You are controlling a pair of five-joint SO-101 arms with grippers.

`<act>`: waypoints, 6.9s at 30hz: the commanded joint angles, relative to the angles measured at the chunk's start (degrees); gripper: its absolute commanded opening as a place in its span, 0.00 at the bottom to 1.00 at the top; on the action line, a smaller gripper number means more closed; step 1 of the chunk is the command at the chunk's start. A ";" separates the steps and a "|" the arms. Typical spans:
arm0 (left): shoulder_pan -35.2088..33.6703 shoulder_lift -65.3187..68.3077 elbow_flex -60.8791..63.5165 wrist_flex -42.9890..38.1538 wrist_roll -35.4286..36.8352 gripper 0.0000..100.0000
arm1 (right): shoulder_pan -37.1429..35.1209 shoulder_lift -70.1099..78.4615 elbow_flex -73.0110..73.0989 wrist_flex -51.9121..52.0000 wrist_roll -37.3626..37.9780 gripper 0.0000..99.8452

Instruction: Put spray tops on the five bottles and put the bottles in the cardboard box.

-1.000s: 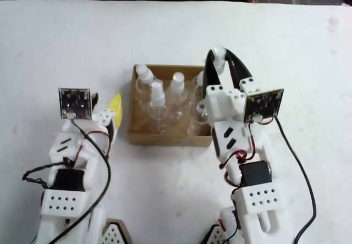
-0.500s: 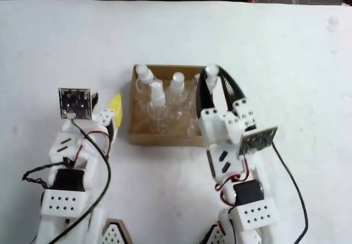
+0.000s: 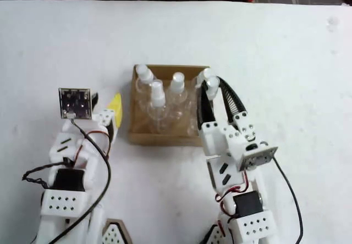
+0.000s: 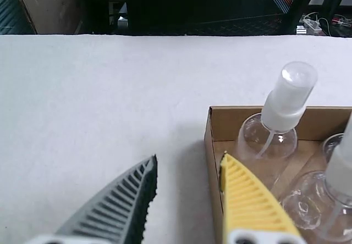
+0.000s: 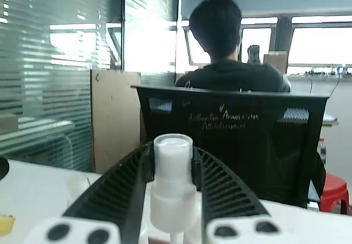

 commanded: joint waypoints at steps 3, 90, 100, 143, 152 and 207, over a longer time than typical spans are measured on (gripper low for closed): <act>0.22 -1.19 -0.53 -1.32 -0.79 0.18 | -1.80 -1.27 0.35 5.76 0.26 0.02; 0.22 -1.19 -0.53 -1.41 -0.79 0.18 | -1.63 -1.19 -5.80 25.01 0.26 0.02; 0.22 -1.19 -0.53 -1.32 -0.79 0.18 | -1.54 -1.10 -8.53 27.82 0.62 0.02; 0.22 -1.19 -0.53 -1.49 -0.79 0.18 | -1.54 16.40 -8.88 22.11 7.03 0.02; 0.22 -1.19 -0.53 -1.49 -0.79 0.18 | -1.98 15.87 -6.86 21.49 6.77 0.02; 0.13 -1.19 -0.44 -1.49 -0.79 0.18 | -1.54 15.87 -45.71 58.15 1.49 0.17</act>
